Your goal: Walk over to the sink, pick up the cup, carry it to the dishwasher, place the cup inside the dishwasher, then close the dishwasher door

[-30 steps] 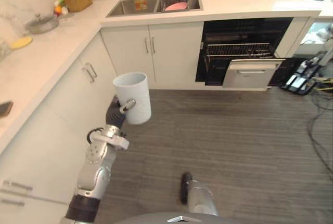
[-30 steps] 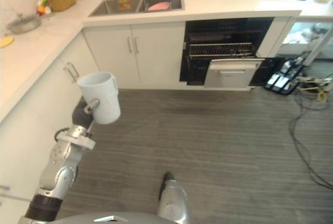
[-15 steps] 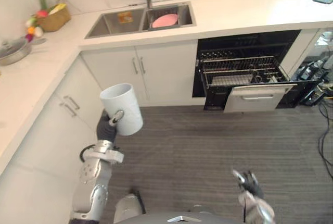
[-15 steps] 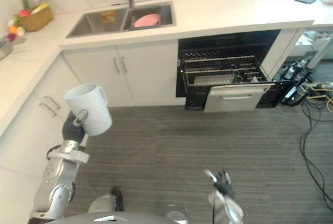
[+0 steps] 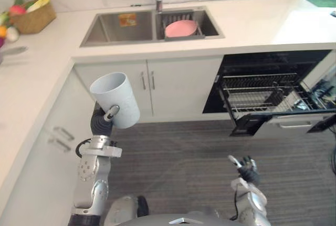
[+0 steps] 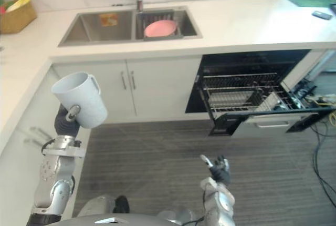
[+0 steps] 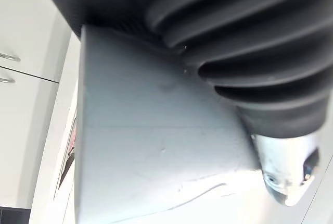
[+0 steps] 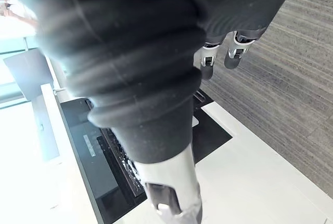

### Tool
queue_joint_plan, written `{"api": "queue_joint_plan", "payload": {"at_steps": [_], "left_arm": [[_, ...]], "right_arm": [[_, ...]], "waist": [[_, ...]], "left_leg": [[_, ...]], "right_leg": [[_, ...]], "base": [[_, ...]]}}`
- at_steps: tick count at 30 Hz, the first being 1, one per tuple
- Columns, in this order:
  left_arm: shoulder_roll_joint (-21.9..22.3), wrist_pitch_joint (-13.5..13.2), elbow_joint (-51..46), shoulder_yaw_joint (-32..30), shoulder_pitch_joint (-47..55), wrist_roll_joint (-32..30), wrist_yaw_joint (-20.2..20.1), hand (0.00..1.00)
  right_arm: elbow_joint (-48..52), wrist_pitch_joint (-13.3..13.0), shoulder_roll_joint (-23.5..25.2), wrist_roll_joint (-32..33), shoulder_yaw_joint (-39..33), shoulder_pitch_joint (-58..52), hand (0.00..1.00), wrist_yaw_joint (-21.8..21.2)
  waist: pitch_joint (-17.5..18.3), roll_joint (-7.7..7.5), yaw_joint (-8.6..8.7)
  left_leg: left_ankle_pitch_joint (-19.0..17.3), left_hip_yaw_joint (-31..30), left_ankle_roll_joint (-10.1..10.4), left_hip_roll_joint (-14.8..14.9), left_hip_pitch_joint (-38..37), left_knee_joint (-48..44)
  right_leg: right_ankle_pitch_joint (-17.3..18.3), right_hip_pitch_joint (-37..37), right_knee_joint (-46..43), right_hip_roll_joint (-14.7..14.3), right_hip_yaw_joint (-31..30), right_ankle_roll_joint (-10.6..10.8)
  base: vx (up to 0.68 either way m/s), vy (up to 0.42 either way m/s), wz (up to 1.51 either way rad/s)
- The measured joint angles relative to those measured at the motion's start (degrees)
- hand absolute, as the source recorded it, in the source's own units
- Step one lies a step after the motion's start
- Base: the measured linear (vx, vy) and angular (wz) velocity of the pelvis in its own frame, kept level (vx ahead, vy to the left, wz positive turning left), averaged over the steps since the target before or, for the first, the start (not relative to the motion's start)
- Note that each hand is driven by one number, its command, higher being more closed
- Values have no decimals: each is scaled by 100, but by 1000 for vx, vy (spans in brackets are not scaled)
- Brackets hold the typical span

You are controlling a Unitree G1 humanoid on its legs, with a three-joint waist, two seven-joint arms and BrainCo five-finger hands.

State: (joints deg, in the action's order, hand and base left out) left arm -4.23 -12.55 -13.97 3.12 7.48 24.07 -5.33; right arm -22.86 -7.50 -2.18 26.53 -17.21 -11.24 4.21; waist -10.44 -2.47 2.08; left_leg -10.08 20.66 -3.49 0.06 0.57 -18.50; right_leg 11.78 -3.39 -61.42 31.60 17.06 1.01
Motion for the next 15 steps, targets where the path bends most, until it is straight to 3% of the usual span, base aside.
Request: {"api": "queue_joint_plan", "payload": {"at_steps": [2, 3, 4, 7, 8, 9, 10, 11, 12, 15], "left_arm": [[-29, -42, 3, 159, -61, -68, 7, 100], [-34, -55, 3, 176, -88, -69, -6, 100], [-114, -112, 16, 205, -211, -70, -18, 100], [-313, -154, 199, 191, -429, -66, -4, 100], [-454, -154, 282, 186, -410, -61, 11, 100], [-506, -157, 319, 153, -339, -55, 11, 100], [-481, -152, 365, 143, -306, -51, 25, 100], [-309, -123, 476, 154, -302, -46, 36, 100], [-163, -96, 502, 188, -347, -46, 10, 100], [12, -80, 480, 389, -565, -53, -94, 100]], "right_arm": [[407, 36, 41, 0, 18, -316, 0, 19], [522, 27, 39, 0, 9, -437, 0, 19], [632, 14, 36, 0, -10, -593, 0, 13], [627, 9, 41, 2, -87, -665, 0, -6], [637, -75, 4, -1, -103, -772, 0, -23], [663, -112, -57, -10, -28, -951, 0, -47], [695, -123, -97, -23, 38, -1025, 0, -48], [803, -123, -202, -121, 70, -1060, 0, -43], [952, -134, -269, -196, 50, -1032, 0, -42], [1189, -142, -227, -225, 9, -953, 0, -46]], "waist": [[-40, 157, 150], [-42, 194, 185], [-69, 255, 235], [-37, 195, 287], [20, 4, 276], [99, -78, 271], [171, -49, 256], [221, 234, 273], [243, 426, 301], [264, 552, 267]], "left_leg": [[23, 15, 85, 158, -534, 551], [35, 83, 138, 237, -649, 658], [0, 239, 353, 420, -848, 770], [-158, 431, 610, 565, -1010, 770], [-349, 471, 916, 536, -1358, 778], [-479, 493, 1112, 517, -1537, 751], [-543, 516, 1209, 571, -1612, 740], [-692, 525, 1322, 865, -1676, 680], [-745, 521, 1293, 1048, -1633, 673], [-669, 508, 1240, 1028, -1586, 882]], "right_leg": [[501, -570, 235, -436, 497, -20], [564, -715, 664, -554, 701, -20], [364, -1143, 2266, -895, 1050, -43], [-576, -1399, 4195, -1146, 1051, -9], [-913, -1350, 4595, -1142, 1158, -138], [-1532, -1310, 4595, -1111, 1212, -542], [-1912, -1306, 4508, -1090, 1256, -551], [-1935, -1319, 4255, -1221, 1349, -477], [-1724, -1387, 4147, -1392, 1362, -374], [-1516, -1348, 4080, -1528, 1430, -317]], "base": [[279, 91, -17], [423, 6, -26], [313, -21, -31], [334, -92, -24], [410, -145, -30], [570, -219, -33], [425, -179, -27], [568, -212, -14], [415, -145, -11], [234, -88, 2]]}}
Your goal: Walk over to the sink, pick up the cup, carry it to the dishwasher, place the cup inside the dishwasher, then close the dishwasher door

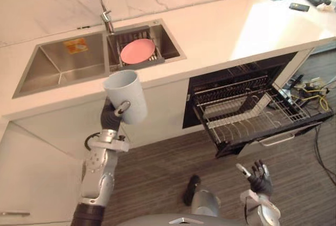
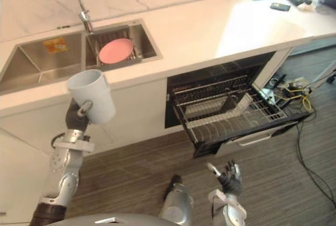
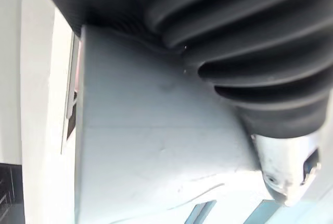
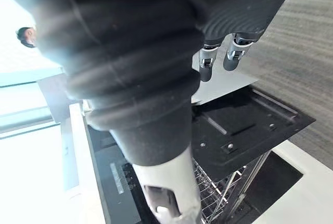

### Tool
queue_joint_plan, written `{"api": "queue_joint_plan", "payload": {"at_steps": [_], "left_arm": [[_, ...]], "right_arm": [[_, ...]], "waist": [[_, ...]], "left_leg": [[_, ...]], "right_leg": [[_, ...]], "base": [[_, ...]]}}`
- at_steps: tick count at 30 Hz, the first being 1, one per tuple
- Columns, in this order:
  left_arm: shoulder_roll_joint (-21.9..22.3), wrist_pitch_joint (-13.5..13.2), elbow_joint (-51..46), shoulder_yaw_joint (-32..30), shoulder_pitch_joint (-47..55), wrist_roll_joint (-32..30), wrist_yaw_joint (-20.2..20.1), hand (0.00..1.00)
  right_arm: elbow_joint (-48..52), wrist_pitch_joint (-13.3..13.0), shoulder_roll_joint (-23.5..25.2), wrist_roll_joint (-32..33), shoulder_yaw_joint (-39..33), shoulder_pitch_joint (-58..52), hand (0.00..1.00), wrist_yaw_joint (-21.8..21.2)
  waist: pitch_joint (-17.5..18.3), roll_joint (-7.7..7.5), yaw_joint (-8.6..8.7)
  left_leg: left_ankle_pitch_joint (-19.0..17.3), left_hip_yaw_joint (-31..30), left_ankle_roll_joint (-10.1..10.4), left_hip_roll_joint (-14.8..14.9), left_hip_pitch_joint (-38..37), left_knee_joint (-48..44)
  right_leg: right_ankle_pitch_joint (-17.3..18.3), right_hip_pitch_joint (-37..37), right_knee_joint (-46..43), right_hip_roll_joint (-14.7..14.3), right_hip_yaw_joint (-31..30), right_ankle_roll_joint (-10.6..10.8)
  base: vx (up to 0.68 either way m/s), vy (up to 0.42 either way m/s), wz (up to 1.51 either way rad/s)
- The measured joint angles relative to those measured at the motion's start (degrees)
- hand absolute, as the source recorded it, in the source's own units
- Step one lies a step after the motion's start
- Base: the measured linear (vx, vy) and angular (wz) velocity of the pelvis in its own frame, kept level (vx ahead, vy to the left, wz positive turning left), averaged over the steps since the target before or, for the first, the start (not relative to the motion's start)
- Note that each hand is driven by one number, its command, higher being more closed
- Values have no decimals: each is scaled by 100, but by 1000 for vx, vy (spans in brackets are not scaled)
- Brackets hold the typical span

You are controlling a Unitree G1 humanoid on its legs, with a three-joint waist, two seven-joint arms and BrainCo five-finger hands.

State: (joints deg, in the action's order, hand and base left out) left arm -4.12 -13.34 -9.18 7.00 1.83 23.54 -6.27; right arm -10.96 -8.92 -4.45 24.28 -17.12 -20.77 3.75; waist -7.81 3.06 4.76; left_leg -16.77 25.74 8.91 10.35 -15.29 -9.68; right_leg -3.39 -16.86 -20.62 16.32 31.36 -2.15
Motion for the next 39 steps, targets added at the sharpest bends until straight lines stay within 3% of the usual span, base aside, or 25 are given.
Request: {"api": "queue_joint_plan", "payload": {"at_steps": [2, 4, 9, 11, 12, 13, 14, 15, 16, 17, 19, 20, 21, 22, 23, 24, 25, 28, 30, 39], "left_arm": [[29, 0, -52, 16, 27, -7, -24, 100], [25, 18, -51, 9, 50, -9, 54, 100], [14, 50, 32, 26, 142, -12, 295, 100], [-12, 29, 108, 36, 253, -20, 417, 100], [-8, 24, 115, 43, 318, -26, 471, 100], [-14, 7, 140, 50, 422, -35, 524, 100], [-42, -20, 193, 61, 433, -109, 563, 100], [-40, -39, 207, 74, 446, -139, 572, 100], [-32, -74, 219, 125, 481, -144, 572, 100], [-28, -81, 223, 226, 488, -162, 522, 100], [-18, -133, 223, 237, 552, -275, 431, 100], [-21, -239, 211, 229, 667, -371, 424, 100], [-25, -261, 203, 228, 701, -408, 426, 100], [-26, -273, 191, 230, 733, -465, 441, 100], [-22, -273, 151, 246, 737, -474, 468, 100], [-41, -296, 125, 290, 702, -474, 446, 100], [-61, -297, 148, 301, 683, -473, 442, 100], [-187, -364, 143, 332, 422, -467, 465, 100], [-296, -364, 143, 298, 177, -447, 484, 100], [-213, -364, 13, 287, 201, -345, 553, 100]], "right_arm": [[168, -2, 44, -7, -23, 27, 0, -40], [170, 24, 91, -58, 23, 68, 0, -185], [174, 64, 168, -111, 220, 74, 0, -246], [208, 126, 164, -92, 304, 23, 0, -216], [208, 170, 141, -84, 312, 0, 0, -233], [208, 224, 113, -21, 375, 3, 0, -240], [207, 303, 111, 16, 410, -1, 0, -251], [207, 321, 102, 15, 432, -9, 0, -253], [203, 325, 66, 14, 491, -15, 0, -253], [204, 324, 42, 17, 532, -6, 0, -258], [204, 325, 42, 34, 580, -6, 0, -255], [204, 328, 39, 60, 694, -15, 0, -253], [204, 328, 35, 61, 740, -16, 0, -251], [205, 328, 21, 64, 770, -16, 0, -250], [228, 328, -76, 67, 808, -16, 0, -250], [254, 330, -175, 62, 821, -13, 0, -230], [258, 359, -169, 62, 849, -12, 0, -198], [321, 403, -153, 64, 826, -12, 0, -161], [377, 404, -129, 59, 769, -3, 0, -161], [385, 424, -73, 57, 889, 37, 0, -165]], "waist": [[28, 58, -11], [2, 22, -13], [-77, 7, -112], [-105, 53, -104], [-124, 86, -108], [-159, 182, -150], [-213, 284, -148], [-230, 331, -151], [-245, 341, -170], [-273, 437, -163], [-276, 443, -190], [-276, 442, -280], [-276, 442, -291], [-268, 448, -292], [-213, 533, -275], [-145, 632, -243], [-107, 566, -244], [12, 487, -70], [-2, 422, -63], [19, 404, 3]], "left_leg": [[49, 29, 11, 20, -102, 126], [52, 69, 29, 11, -156, 165], [-188, 8, -27, 104, -199, -130], [-323, -87, -327, 344, -91, -912], [-325, -95, -574, 501, 39, -1405], [-48, -156, -1170, 853, 392, -2455], [615, -369, -1405, 1182, 763, -3418], [1038, -531, -1314, 1311, 948, -3818], [972, -771, -1049, 1332, 1234, -4336], [587, -934, -886, 1084, 1658, -4684], [247, -1010, -806, 608, 1900, -4331], [85, -1029, -738, 141, 1929, -3349], [89, -1061, -738, -6, 1937, -2876], [234, -1132, -711, -191, 1931, -2074], [894, -1163, -671, -308, 1955, -1052], [1588, -1158, -698, -295, 2060, -546], [1608, -1148, -635, -337, 1980, -491], [1923, -1118, -776, -654, 1800, 383], [2169, -1077, -811, -782, 1635, 930], [2135, -1004, -750, -793, 1471, 1095]], "right_leg": [[41, 28, -22, -71, -3, 23], [72, 26, -156, -64, -29, 32], [616, -105, -928, 127, -175, 172], [1129, -66, -1312, 24, -346, 173], [1196, 9, -1297, -68, -376, 174], [1255, 222, -1137, -295, -384, 148], [1281, 519, -901, -527, -407, 110], [1298, 653, -790, -606, -433, 80], [1331, 757, -693, -685, -516, 34], [1360, 954, -529, -735, -662, -8], [1346, 1129, -352, -734, -896, -27], [1307, 1265, -196, -736, -1201, -28], [1299, 1295, -156, -737, -1313, -4], [1279, 1325, -98, -743, -1446, 78], [1247, 1312, -37, -849, -1569, 194], [1238, 1280, -14, -974, -1680, 328], [1240, 1300, 15, -943, -1759, 378], [1109, 1252, 327, -758, -1820, 577], [1036, 1208, 442, -713, -1835, 631], [1073, 1280, 626, -753, -1863, 664]], "base": [[110, -3, -3], [73, 27, 0], [56, 28, 9], [170, -96, 13], [239, -196, -24], [259, -233, -45], [187, -176, -45], [196, -123, -42], [253, -29, -55], [300, -24, -60], [234, 38, -87], [218, 71, -115], [206, 87, -119], [143, 81, -83], [208, 143, -83], [216, 154, -63], [236, 156, -39], [163, 135, 8], [104, 96, 5], [38, 4, -6]]}}
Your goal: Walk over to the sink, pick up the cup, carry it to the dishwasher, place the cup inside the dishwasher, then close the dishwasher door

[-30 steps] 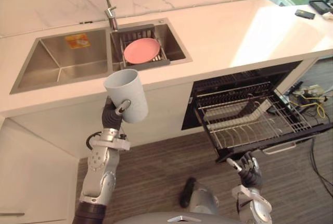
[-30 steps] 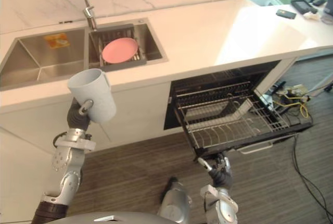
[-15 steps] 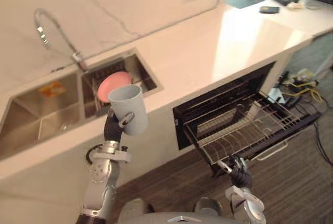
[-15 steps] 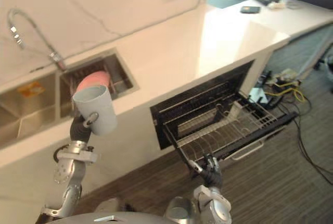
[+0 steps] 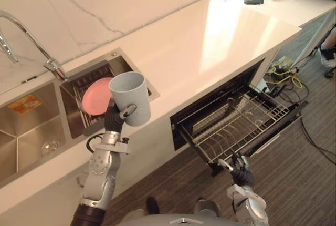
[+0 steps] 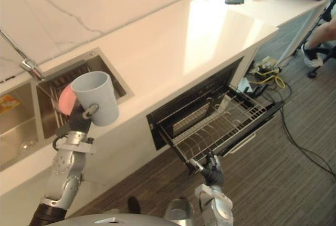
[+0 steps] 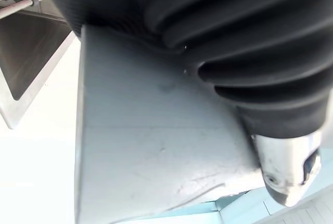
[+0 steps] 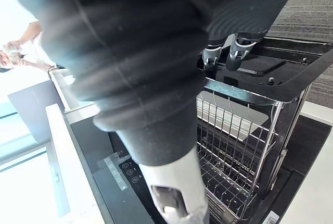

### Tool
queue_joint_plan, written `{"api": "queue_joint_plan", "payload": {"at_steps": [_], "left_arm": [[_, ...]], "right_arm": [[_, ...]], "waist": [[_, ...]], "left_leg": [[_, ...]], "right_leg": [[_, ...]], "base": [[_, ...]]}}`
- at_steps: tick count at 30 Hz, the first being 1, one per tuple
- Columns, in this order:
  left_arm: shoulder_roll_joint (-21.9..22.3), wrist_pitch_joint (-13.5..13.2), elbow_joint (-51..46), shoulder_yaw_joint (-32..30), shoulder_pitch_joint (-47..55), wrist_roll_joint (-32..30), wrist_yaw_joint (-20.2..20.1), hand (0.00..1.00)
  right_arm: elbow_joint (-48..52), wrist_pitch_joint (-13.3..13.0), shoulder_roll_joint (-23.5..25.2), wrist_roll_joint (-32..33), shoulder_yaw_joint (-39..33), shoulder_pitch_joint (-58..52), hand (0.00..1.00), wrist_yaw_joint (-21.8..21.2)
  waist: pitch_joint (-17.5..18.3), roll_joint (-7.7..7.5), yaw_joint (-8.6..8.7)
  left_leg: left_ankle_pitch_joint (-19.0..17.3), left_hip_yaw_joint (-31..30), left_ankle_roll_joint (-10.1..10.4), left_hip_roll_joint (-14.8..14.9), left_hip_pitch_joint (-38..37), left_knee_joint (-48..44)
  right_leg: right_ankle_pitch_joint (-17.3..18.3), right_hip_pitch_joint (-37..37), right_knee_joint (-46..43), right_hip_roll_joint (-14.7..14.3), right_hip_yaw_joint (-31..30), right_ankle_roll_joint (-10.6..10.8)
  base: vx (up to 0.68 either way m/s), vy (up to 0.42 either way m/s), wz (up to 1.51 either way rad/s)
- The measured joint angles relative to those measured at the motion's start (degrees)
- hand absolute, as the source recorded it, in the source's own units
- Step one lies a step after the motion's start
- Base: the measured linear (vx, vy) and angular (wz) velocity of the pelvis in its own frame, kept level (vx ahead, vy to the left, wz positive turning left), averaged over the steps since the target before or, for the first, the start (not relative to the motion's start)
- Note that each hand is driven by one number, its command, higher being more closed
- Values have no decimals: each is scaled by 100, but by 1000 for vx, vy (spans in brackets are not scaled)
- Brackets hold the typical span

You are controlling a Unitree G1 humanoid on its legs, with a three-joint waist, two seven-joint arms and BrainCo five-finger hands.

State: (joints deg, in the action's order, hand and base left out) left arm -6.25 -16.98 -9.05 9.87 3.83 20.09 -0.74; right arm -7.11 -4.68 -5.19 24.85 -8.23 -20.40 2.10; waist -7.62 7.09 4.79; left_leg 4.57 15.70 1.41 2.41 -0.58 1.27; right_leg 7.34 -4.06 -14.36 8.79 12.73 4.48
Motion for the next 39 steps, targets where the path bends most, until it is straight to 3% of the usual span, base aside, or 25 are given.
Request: {"api": "queue_joint_plan", "payload": {"at_steps": [11, 13, 15, 18, 21, 24, 27, 28, 31, 35, 39], "left_arm": [[282, -115, -160, -95, 102, 235, 553, 100], [277, -115, -155, -110, 103, 236, 636, 100], [277, -115, -155, -103, 88, 246, 666, 100], [269, -122, -156, -87, 1, 346, 743, 100], [239, -126, -155, -87, -60, 349, 921, 100], [214, -126, -156, -94, -303, 353, 1033, 100], [217, -126, -160, -104, -532, 363, 1040, 100], [229, -126, -162, -101, -587, 362, 1039, 100], [270, -126, -162, -96, -664, 340, 1038, 100], [303, -111, -146, -70, -674, 140, 1071, 100], [297, -96, -79, -76, -634, -555, 1350, 100]], "right_arm": [[851, 487, 69, -282, -119, -384, 0, 213], [1382, 357, 157, -281, -193, -476, 0, 223], [1858, 28, 267, -284, -417, -343, 0, 319], [1922, -65, 271, -283, -779, -182, 0, 609], [1922, -114, 279, -283, -1023, -130, 0, 739], [1924, -252, 284, -268, -1323, -57, 0, 816], [2104, -630, 275, 37, -1533, 122, 0, 129], [2355, -746, 261, 302, -1484, 212, 0, -315], [2906, -890, 217, 759, -932, 566, 0, -1261], [2857, -589, 35, 966, 36, 1066, 0, -1893], [2773, -193, -39, 1121, 637, 1401, 0, -2102]], "waist": [[168, -93, 22], [200, -182, 99], [334, -410, 181], [392, -639, 185], [362, -681, 202], [256, -617, 331], [180, -591, 364], [147, -591, 366], [121, -597, 340], [99, -592, 219], [95, -595, -116]], "left_leg": [[-12, 151, -69, 19, 0, 128], [-60, 212, -97, 23, -57, 128], [-144, 365, -102, 52, -98, 81], [-233, 539, -68, 50, -146, 80], [-292, 715, -110, 14, -112, 68], [-378, 821, -126, -24, -23, -85], [-509, 976, -135, -6, -24, -247], [-580, 1001, -120, 17, -22, -341], [-680, 966, -106, 42, -8, -455], [-664, 756, -116, 23, 2, -453], [-664, 580, -131, 9, -44, -448]], "right_leg": [[-315, 59, 485, -153, -102, 41], [-330, 95, 528, -164, -160, 44], [-320, 80, 567, -192, -291, 56], [-304, 10, 504, -117, -251, 7], [-308, -153, 388, -5, -191, 1], [-345, -277, 273, 113, -121, -18], [-349, -356, 189, 116, -178, 20], [-343, -369, 134, 117, -156, 26], [-302, -376, 65, 137, -42, 11], [-356, -153, 222, 177, 295, 92], [-606, 287, 808, 145, 538, 186]], "base": [[19, 5, -6], [-5, 20, -25], [-14, 23, -32], [-23, 31, -32], [-9, 45, -31], [32, 42, -20], [47, 5, -29], [52, -21, -23], [50, -25, -10], [47, -6, 25], [45, 31, 25]]}}
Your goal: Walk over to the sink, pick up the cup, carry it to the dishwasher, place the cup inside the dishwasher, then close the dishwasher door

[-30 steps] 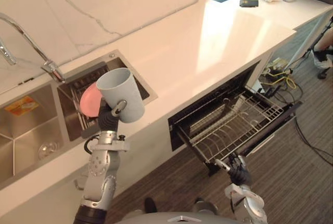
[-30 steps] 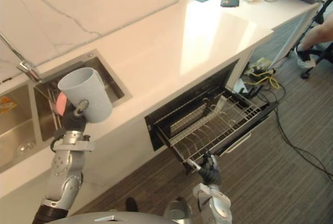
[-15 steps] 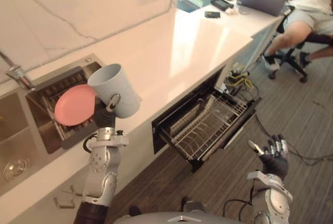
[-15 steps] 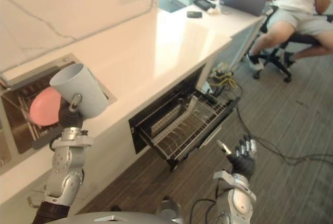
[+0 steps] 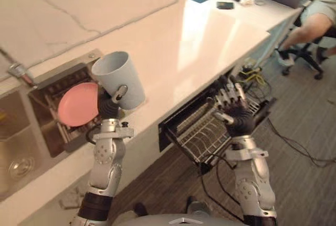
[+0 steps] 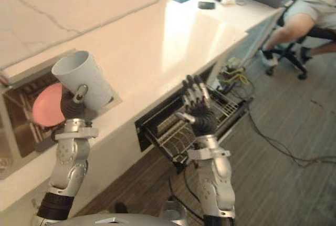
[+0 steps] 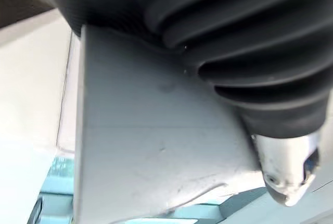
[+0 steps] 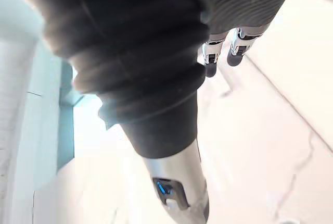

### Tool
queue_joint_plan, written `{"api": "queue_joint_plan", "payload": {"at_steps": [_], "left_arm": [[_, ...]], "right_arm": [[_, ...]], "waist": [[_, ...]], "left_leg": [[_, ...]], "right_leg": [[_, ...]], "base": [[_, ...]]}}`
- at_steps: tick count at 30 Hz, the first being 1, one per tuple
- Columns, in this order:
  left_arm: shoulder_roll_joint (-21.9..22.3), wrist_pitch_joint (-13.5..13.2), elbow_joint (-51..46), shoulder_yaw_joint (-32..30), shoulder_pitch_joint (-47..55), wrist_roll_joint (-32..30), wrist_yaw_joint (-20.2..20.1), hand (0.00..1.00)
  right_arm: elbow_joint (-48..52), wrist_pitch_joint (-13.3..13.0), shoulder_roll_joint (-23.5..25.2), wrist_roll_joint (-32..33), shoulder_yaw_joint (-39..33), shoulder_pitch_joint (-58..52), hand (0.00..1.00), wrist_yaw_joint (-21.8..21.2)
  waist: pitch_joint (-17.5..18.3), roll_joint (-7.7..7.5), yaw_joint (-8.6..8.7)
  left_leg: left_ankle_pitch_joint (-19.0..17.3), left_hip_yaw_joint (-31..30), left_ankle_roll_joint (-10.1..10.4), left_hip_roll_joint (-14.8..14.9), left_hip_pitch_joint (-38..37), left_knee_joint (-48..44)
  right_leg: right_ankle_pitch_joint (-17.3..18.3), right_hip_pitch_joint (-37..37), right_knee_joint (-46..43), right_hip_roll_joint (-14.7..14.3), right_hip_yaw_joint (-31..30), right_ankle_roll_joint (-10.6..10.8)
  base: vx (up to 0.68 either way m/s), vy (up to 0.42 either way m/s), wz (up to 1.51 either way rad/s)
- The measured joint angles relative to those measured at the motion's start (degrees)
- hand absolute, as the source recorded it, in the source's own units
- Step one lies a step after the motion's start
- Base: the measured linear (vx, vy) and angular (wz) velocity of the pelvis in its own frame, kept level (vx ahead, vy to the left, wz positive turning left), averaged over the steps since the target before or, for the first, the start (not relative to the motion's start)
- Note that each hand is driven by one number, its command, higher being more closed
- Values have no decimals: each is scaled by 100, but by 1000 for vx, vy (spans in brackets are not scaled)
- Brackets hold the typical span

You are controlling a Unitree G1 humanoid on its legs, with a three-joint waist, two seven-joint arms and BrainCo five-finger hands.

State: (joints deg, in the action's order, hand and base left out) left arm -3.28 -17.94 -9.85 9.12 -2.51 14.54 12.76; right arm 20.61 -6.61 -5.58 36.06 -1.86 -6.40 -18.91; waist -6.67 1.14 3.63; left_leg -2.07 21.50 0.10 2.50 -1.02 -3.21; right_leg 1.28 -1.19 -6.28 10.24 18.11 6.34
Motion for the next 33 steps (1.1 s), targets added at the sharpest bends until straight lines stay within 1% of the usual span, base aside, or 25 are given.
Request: {"api": "queue_joint_plan", "payload": {"at_steps": [1, 3, 4, 5, 6, 8, 9, 11, 12, 13, 15, 17, 18, 21, 24, 26, 29, 33], "left_arm": [[-5, 0, 37, 1, 7, -138, 50, 100], [-16, 17, 206, 10, 67, -663, 219, 100], [-17, 32, 217, 16, 101, -824, 279, 100], [-19, 49, 258, 75, 164, -1176, 430, 100], [-21, 53, 298, 110, 180, -1307, 479, 100], [-26, 60, 435, 231, 248, -1893, 701, 100], [-27, 60, 447, 236, 263, -2030, 721, 100], [-46, 59, 462, 383, 275, -2523, 825, 100], [-58, 59, 462, 453, 275, -2611, 834, 100], [-84, 59, 472, 581, 277, -2898, 883, 100], [-110, 57, 481, 681, 278, -3071, 945, 100], [-122, 54, 504, 780, 276, -3420, 1182, 100], [-123, 51, 510, 795, 276, -3501, 1261, 100], [-159, 38, 668, 905, 272, -3795, 1552, 100], [-180, 40, 683, 1014, 272, -3853, 1736, 100], [-196, 42, 692, 1017, 269, -3854, 1834, 100], [-231, 50, 707, 1037, 268, -3854, 1938, 100], [-232, 76, 731, 1152, 251, -3859, 1948, 100]], "right_arm": [[-41, 40, -1, 31, 71, 50, 0, -1], [-186, 197, 0, 75, 353, 167, 0, 10], [-186, 219, 0, 77, 410, 171, 0, 11], [-186, 274, -1, 107, 478, 175, 0, 18], [-188, 303, -8, 166, 503, 177, 0, 29], [-228, 312, -71, 294, 625, 258, 0, 83], [-254, 313, -89, 295, 640, 286, 0, 99], [-432, 345, -139, 432, 669, 430, 0, 350], [-435, 360, -161, 475, 692, 448, 0, 410], [-435, 434, -215, 530, 754, 488, 0, 527], [-435, 450, -225, 535, 814, 501, 0, 535], [-435, 469, -219, 712, 929, 516, 0, 536], [-436, 471, -226, 749, 963, 526, 0, 540], [-588, 583, -227, 786, 1090, 678, 0, 571], [-633, 766, -231, 957, 1240, 777, 0, 609], [-633, 867, -232, 958, 1368, 807, 0, 699], [-636, 974, -238, 957, 1542, 893, 0, 718], [-678, 1041, -235, 957, 1691, 1024, 0, 767]], "waist": [[0, -3, -33], [-11, -29, -81], [-12, -33, -108], [-16, -39, -145], [-17, -40, -167], [-23, -50, -226], [-24, -54, -240], [-33, -67, -293], [-33, -66, -299], [-37, -74, -296], [-46, -82, -296], [-49, -88, -297], [-49, -88, -293], [-62, -113, -270], [-68, -123, -272], [-68, -123, -260], [-67, -123, -228], [-65, -124, -222]], "left_leg": [[-3, -25, -7, -8, 0, -1], [7, -159, -29, -43, 0, -5], [9, -176, -32, -49, 2, -5], [18, -246, -45, -65, 6, -4], [21, -277, -50, -72, 6, -4], [38, -404, -58, -89, 6, -4], [47, -428, -55, -90, 7, -4], [105, -499, -52, -86, 7, 28], [120, -522, -51, -86, 14, 35], [154, -575, -50, -82, 16, 43], [169, -590, -47, -77, -9, 45], [197, -585, -50, -66, -31, 54], [214, -582, -50, -66, -33, 67], [349, -573, -53, -68, -141, 264], [418, -573, -10, -58, -186, 402], [455, -573, 1, -54, -203, 451], [478, -570, 7, -53, -202, 469], [522, -566, -11, -54, -203, 483]], "right_leg": [[-44, 59, 102, -8, 24, 7], [-244, 356, 545, -40, 223, 34], [-284, 405, 630, -44, 266, 37], [-351, 522, 791, -58, 342, 39], [-370, 565, 846, -62, 392, 41], [-443, 733, 1029, -88, 538, 43], [-457, 763, 1065, -95, 575, 40], [-469, 816, 1089, -115, 652, 31], [-471, 819, 1088, -118, 673, 28], [-475, 856, 1088, -128, 738, 21], [-477, 908, 1088, -132, 758, 18], [-496, 918, 1088, -139, 760, -6], [-503, 919, 1088, -139, 759, -14], [-520, 937, 1089, -138, 760, -46], [-519, 928, 1092, -160, 763, -112], [-528, 925, 1100, -168, 766, -124], [-544, 915, 1112, -169, 764, -131], [-573, 909, 1113, -169, 766, -96]], "base": [[41, 44, 29], [23, 36, 29], [8, 24, 28], [0, 12, 22], [-7, 2, 32], [-24, -5, 29], [-33, -10, 24], [-35, -8, 19], [-52, -3, 19], [-47, -2, 16], [-35, 1, 9], [-62, 8, -1], [-58, 15, -2], [-75, 19, -1], [-67, 13, 1], [-43, 18, 1], [0, 0, 0], [0, 0, 0]]}}
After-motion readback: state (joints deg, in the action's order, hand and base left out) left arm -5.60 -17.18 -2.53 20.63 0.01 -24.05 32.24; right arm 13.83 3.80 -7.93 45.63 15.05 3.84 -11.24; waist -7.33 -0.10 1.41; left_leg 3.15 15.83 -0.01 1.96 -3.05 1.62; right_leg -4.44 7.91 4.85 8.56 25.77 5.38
